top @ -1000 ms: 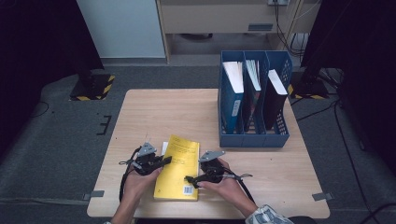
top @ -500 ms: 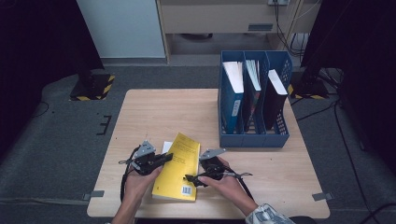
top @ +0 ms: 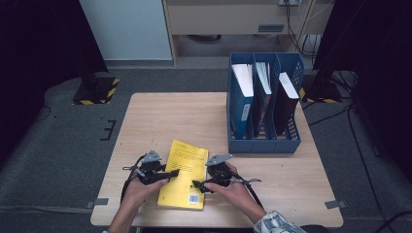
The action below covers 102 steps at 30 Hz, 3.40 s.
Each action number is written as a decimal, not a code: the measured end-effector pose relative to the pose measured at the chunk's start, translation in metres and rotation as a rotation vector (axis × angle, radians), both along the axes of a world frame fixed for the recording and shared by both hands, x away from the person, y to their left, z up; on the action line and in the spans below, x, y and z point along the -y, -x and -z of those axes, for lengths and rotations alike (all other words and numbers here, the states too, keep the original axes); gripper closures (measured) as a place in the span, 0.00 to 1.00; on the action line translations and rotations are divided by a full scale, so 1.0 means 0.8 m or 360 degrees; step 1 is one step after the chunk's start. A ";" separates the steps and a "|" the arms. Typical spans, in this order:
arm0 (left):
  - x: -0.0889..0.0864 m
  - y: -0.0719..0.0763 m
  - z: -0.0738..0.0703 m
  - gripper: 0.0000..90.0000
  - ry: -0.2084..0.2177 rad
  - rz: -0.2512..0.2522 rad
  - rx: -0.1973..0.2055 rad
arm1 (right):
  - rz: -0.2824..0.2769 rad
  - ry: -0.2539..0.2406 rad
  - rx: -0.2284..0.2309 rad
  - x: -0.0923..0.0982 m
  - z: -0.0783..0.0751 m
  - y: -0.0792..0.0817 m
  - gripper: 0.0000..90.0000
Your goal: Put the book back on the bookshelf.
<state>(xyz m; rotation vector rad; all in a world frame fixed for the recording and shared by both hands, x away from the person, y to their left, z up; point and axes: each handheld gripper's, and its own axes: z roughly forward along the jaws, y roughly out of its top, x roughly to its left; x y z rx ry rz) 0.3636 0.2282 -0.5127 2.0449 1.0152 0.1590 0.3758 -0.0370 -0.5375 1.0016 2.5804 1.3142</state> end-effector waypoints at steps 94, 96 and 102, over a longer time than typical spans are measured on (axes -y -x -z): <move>-0.004 -0.025 0.014 0.55 0.0122 -0.0095 -0.0009 | 0.0001 -0.0129 -0.0224 -0.010 -0.005 -0.042 0.16; -0.003 -0.025 0.015 0.55 0.0123 -0.0095 -0.0010 | 0.0016 -0.0130 -0.0239 -0.012 -0.006 -0.046 0.18; -0.002 -0.027 0.016 0.55 0.0136 -0.0083 -0.0008 | 0.0024 -0.0128 -0.0245 -0.016 -0.006 -0.054 0.23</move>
